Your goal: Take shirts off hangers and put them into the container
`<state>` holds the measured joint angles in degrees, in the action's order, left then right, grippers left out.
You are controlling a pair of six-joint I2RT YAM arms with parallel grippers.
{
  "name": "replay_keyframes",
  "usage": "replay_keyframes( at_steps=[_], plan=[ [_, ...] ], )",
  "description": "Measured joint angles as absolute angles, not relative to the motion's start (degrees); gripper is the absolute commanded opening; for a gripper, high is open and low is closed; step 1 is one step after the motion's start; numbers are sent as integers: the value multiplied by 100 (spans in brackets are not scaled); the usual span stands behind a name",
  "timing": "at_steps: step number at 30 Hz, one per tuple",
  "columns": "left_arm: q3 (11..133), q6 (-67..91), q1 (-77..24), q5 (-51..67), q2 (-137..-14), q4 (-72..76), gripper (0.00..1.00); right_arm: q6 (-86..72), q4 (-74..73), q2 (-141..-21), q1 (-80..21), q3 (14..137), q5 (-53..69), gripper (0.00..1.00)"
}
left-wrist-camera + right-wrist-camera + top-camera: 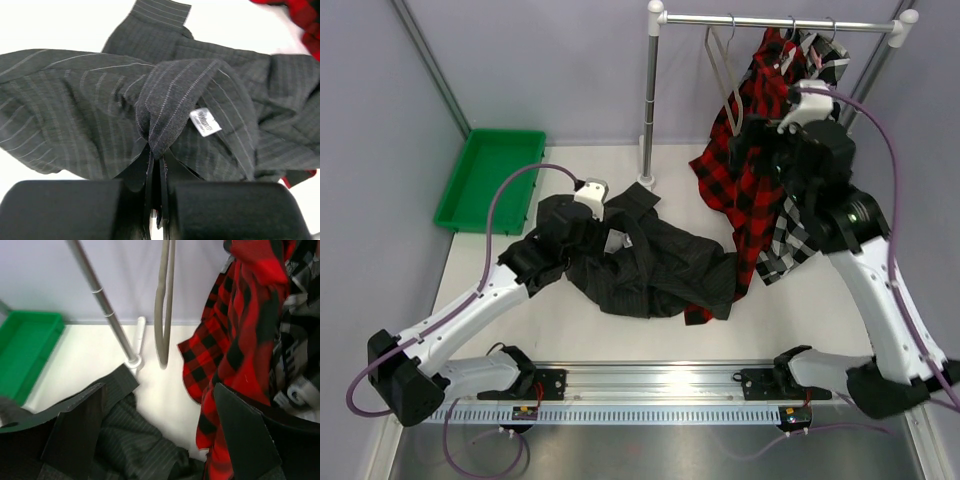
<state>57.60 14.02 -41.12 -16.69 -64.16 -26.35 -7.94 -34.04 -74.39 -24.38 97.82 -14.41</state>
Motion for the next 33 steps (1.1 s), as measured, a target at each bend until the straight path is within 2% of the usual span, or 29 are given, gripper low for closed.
replay_keyframes(
  at_steps=[5,10,13,14,16,17,20,21,22,33],
  plan=[
    [5758,1649,-4169,-1295,-6565,-2499,9,-1009,-3181,-5833,-2436,8490,-1052,98],
    [5734,1905,-4491,-1094,-6906,-2333,22,-1177,-3146,-4681,-2436,7314,-777,98],
    [5478,2104,-4676,-1039,-6978,-2071,39,-1221,-3159,-4272,-2436,6755,-676,98],
    [5380,2189,-4729,-1026,-7002,-2008,53,-1229,-3179,-4180,-2436,6598,-642,98],
    [5238,2318,-4792,-1035,-7098,-1929,64,-1245,-3232,-4069,-2436,6379,-607,98],
    [5177,2401,-4829,-1048,-7166,-1898,73,-1249,-3251,-4018,-2436,6274,-587,98],
    [5061,2545,-4899,-1094,-7365,-1828,86,-1278,-3286,-3857,-2436,5979,-517,98],
    [5043,2578,-4921,-1105,-7408,-1828,95,-1288,-3288,-3811,-2436,5894,-491,98],
    [5026,2633,-4945,-1127,-7443,-1828,99,-1293,-3286,-3760,-2436,5822,-478,98],
    [5013,2930,-5004,-1769,-7994,-1822,99,-1376,-3280,-3524,-2436,5391,-189,99]
  ],
)
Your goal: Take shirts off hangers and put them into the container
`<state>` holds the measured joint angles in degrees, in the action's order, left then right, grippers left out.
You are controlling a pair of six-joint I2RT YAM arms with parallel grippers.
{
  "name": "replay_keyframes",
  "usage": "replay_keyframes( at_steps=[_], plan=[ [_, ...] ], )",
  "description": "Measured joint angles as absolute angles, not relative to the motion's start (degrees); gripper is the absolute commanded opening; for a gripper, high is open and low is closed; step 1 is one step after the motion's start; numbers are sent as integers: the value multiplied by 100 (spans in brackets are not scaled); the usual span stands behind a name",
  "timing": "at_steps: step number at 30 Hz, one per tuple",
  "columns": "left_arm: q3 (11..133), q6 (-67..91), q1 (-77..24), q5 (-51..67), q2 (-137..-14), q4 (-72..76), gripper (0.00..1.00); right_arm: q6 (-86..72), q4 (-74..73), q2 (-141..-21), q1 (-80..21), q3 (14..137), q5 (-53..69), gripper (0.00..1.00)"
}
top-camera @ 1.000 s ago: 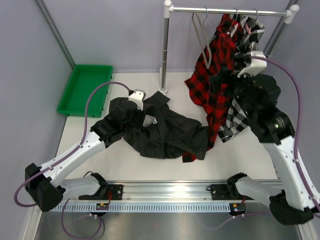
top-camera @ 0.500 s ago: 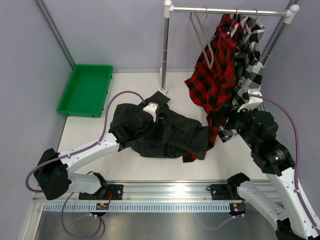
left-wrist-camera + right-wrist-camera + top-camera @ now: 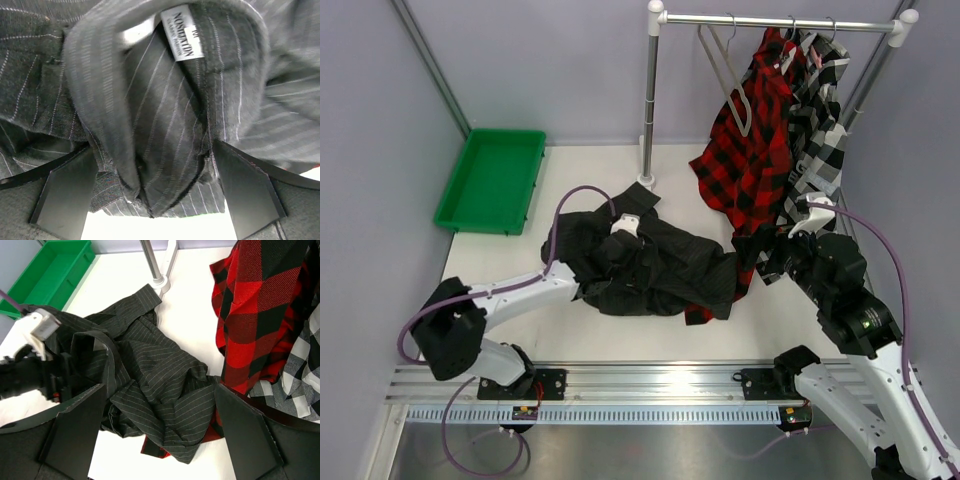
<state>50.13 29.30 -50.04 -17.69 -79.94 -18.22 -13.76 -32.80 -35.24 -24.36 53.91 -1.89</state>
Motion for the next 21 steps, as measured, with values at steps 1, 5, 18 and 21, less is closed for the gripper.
replay_keyframes(
  at_steps=[1,5,18,21],
  plan=[
    [5013,2958,-5004,-1817,-8154,-1809,99,-1376,-3277,-3520,-2436,5387,-185,99],
    [5015,3081,-5006,-1970,-8772,-1758,93,-1378,-3277,-3435,-2436,5365,-180,99],
    [5074,3474,-5030,-2307,-9472,-1415,3,-1428,-3260,-3288,-2436,5262,14,99],
    [5109,3463,-5033,-2362,-9467,-1457,0,-1439,-3262,-3275,-2436,5256,16,99]
  ],
)
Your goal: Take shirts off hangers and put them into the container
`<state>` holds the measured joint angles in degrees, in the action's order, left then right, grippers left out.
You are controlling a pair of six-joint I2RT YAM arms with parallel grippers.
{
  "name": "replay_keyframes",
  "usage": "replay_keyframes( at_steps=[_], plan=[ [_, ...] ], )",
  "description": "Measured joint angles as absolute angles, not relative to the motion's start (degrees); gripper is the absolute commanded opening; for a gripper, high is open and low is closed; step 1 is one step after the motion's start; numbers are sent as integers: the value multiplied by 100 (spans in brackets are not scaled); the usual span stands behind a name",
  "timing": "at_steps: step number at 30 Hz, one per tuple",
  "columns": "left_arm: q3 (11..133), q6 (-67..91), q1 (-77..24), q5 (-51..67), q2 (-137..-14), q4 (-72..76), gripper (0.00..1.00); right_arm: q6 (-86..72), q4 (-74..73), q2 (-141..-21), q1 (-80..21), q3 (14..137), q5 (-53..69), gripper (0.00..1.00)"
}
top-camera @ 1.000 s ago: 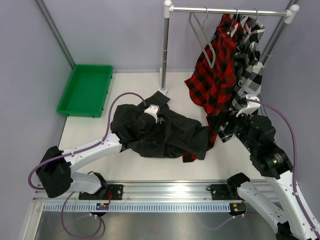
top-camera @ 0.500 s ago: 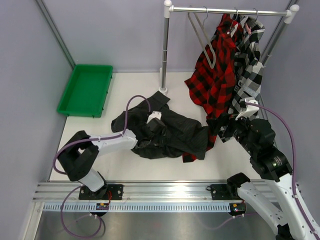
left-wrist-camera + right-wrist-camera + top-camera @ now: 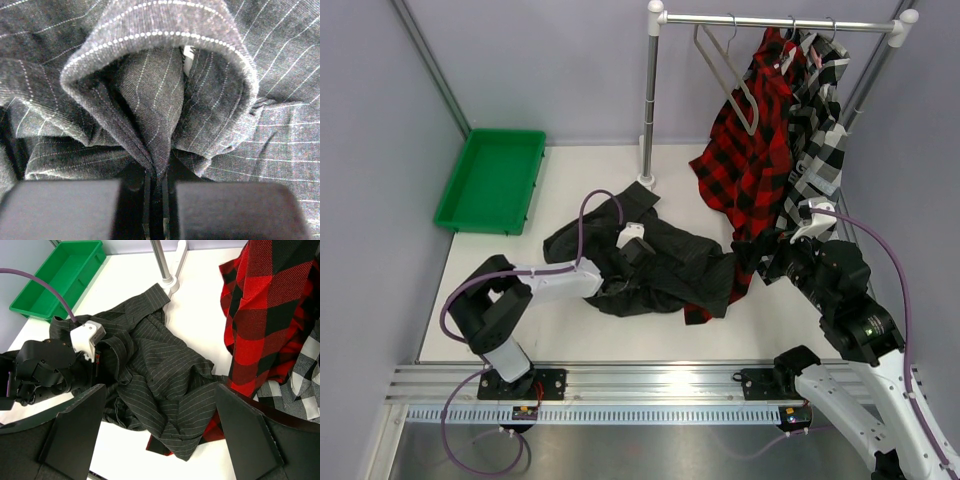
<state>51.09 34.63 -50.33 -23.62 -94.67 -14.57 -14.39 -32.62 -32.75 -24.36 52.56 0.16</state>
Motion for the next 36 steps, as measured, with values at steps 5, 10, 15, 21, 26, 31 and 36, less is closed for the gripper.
replay_keyframes(
  at_steps=[5,10,15,21,26,31,36],
  plan=[
    [5262,3398,-5035,-2637,-9118,-2003,0,-1450,-3267,-3236,-2436,5247,14,99],
    [6097,3085,-5035,-3284,-8294,-2989,0,-1468,-3267,-3190,-2436,5247,19,100],
    [7474,2506,-4998,-4209,-7592,-3739,0,-1479,-3269,-3131,-2436,5247,30,100],
    [8656,1398,-4477,-5035,-7120,-3997,0,-1479,-3267,-3096,-2436,5247,104,100],
    [9153,600,-3468,-5181,-7024,-3824,0,-1479,-3264,-3068,-2436,5247,126,99],
    [9365,158,-2351,-4875,-7150,-3404,0,-1481,-3262,-3033,-2436,5247,200,99],
    [9380,-19,-1278,-4372,-7710,-2753,0,-1505,-3238,-2989,-2436,5234,344,100]
  ],
)
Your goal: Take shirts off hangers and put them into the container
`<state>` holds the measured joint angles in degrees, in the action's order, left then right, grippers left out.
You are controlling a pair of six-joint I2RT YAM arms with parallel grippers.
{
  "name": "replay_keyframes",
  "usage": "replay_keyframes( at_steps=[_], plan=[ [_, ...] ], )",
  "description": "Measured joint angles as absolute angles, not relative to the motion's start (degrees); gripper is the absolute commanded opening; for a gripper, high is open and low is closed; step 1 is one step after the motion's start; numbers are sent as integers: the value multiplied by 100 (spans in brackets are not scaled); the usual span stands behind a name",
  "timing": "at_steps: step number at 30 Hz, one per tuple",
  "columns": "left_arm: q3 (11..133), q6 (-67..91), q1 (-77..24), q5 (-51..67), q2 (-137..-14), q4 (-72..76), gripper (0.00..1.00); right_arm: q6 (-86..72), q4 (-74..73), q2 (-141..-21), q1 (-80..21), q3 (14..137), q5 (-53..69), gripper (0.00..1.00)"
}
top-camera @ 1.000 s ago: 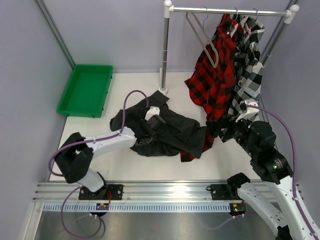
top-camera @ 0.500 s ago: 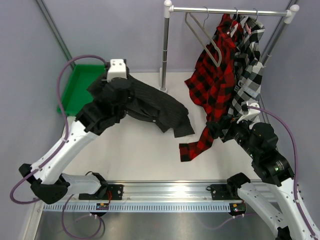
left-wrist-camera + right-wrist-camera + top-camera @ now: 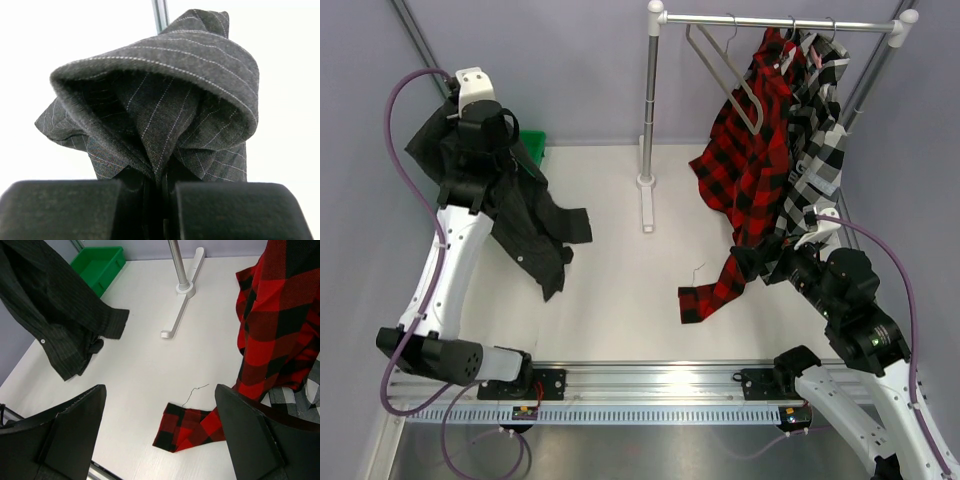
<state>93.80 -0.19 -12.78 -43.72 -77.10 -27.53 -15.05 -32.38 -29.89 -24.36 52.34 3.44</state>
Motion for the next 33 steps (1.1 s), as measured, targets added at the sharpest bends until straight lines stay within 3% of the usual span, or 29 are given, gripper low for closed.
replay_keyframes(
  at_steps=[15,21,24,25,26,30,33],
  plan=[
    [9251,23,322,-3039,-10291,-1203,1,-1542,-3208,-3028,-2436,5162,663,100],
    [9308,257,591,-2624,-11426,-1249,13,-1546,-3153,-3175,-2436,5137,720,99],
    [9507,405,749,-2434,-11952,-1492,37,-1546,-3151,-3208,-2436,5133,720,100],
    [9592,462,790,-2386,-12108,-1573,50,-1544,-3151,-3214,-2436,5133,720,100],
    [9642,480,827,-2349,-12217,-1629,70,-1546,-3151,-3225,-2436,5133,720,100],
    [9703,657,882,-2176,-12267,-1846,92,-1546,-3148,-3280,-2436,5133,720,100],
    [9769,810,860,-2080,-12070,-1927,99,-1549,-3146,-3293,-2436,5129,725,99]
  ],
)
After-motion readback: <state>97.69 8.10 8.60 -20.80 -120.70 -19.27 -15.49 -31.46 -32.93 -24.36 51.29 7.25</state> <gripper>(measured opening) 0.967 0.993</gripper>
